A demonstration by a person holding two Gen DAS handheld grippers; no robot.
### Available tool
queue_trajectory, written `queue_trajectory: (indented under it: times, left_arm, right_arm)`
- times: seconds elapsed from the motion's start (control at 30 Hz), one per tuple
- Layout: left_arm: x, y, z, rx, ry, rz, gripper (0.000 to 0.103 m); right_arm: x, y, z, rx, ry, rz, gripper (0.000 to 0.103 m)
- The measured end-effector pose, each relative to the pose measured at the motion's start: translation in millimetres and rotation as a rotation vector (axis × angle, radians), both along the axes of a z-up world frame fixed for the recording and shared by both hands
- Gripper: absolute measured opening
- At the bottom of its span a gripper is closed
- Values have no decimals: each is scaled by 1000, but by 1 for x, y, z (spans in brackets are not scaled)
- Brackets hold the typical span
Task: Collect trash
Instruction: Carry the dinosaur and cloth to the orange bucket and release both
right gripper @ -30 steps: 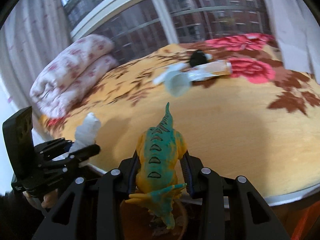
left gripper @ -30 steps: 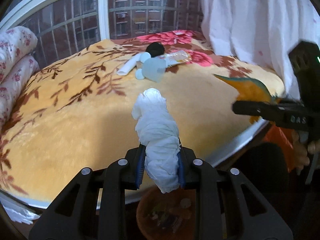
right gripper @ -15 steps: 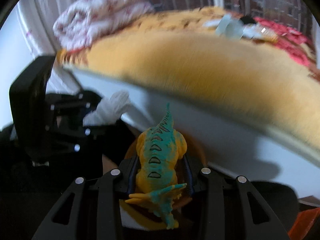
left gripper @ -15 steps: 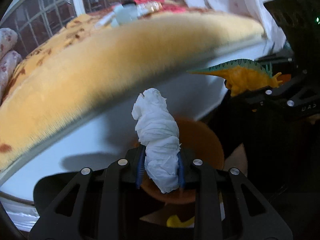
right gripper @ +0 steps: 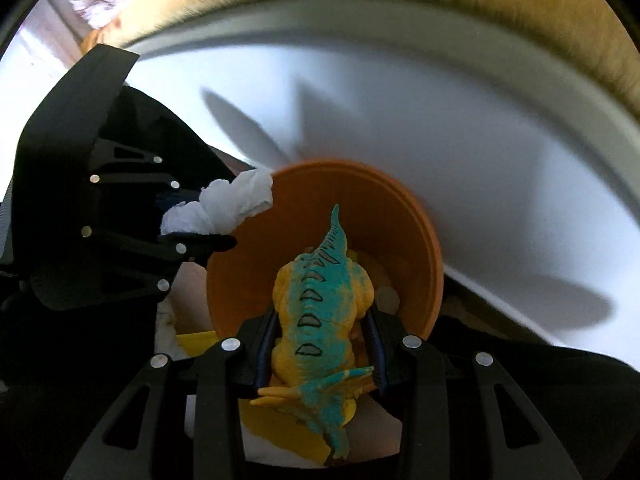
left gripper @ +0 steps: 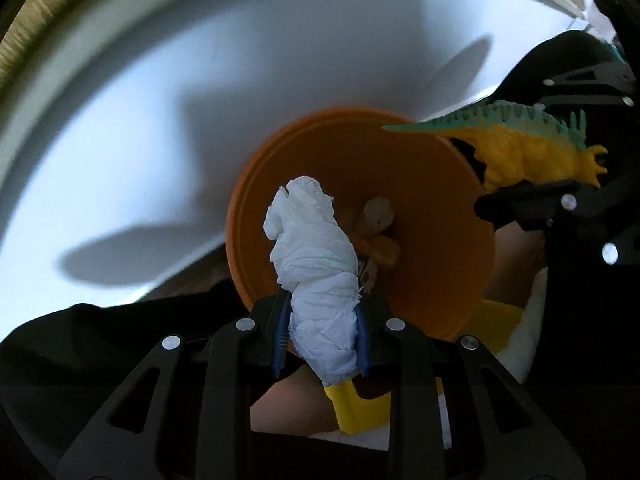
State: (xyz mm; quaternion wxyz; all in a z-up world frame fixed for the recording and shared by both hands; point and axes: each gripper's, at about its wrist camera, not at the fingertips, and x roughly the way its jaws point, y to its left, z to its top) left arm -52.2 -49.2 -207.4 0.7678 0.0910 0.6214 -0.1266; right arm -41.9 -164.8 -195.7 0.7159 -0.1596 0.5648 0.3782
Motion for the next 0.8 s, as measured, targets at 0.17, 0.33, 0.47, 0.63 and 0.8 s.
queue_trajectory:
  times: [0.17, 0.33, 0.47, 0.63, 0.8]
  left_arm:
    - [5, 0, -14, 20, 42, 1, 26]
    - [9, 5, -20, 39, 62, 47, 70]
    - [9, 10, -22, 16, 80, 72, 70]
    - [7, 11, -20, 24, 63, 71, 70]
    - [7, 9, -16, 35, 46, 71, 70]
  right_arm:
    - [6, 0, -15, -15, 43, 3, 39]
    - [10, -1, -16, -16, 49, -20, 62]
    - [11, -10, -17, -9, 52, -45, 62]
    - [11, -15, -14, -15, 39, -58, 63]
    - [9, -9, -11, -25, 24, -68, 64]
